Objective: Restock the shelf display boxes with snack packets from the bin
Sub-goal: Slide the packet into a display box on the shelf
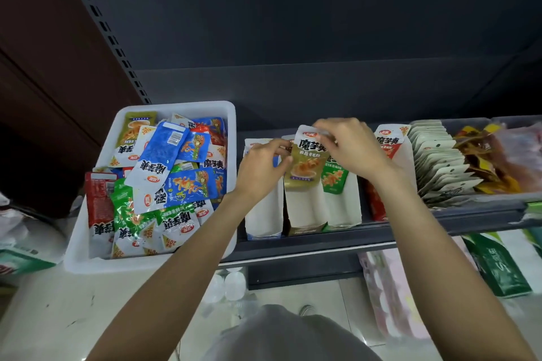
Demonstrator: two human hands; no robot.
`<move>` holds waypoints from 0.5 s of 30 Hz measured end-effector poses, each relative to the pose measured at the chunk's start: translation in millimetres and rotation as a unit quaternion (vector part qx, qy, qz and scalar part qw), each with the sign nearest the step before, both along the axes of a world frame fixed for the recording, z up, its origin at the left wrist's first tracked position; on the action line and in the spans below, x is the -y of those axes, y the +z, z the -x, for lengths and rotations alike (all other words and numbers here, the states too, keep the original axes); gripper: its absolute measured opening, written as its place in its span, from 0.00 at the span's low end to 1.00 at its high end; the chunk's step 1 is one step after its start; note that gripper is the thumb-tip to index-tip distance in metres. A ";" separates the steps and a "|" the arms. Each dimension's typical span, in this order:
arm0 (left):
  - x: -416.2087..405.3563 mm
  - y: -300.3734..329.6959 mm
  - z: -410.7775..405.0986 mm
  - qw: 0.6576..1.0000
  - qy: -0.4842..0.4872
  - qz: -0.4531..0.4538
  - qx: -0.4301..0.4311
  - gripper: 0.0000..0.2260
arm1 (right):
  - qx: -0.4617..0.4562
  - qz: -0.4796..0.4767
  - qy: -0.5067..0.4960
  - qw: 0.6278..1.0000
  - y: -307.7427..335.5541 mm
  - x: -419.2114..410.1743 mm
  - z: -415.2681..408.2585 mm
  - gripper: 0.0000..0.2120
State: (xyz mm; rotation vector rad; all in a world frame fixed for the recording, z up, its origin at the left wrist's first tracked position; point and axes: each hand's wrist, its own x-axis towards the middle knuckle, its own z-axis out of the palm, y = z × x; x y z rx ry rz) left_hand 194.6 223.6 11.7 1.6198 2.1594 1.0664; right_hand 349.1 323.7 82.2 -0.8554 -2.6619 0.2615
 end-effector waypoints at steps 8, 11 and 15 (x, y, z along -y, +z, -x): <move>-5.7 -3.4 -2.3 0.999 0.025 0.015 -0.028 0.08 | 0.069 -0.005 0.019 0.997 -9.4 -9.1 18.5 0.05; -6.0 -6.4 -3.0 0.998 0.042 0.021 -0.037 0.09 | 0.089 -0.006 0.005 0.996 -25.5 -12.8 26.3 0.06; -2.1 -7.4 -1.7 0.998 0.042 0.041 -0.015 0.12 | 0.036 -0.035 -0.028 0.998 -41.9 -15.1 32.3 0.07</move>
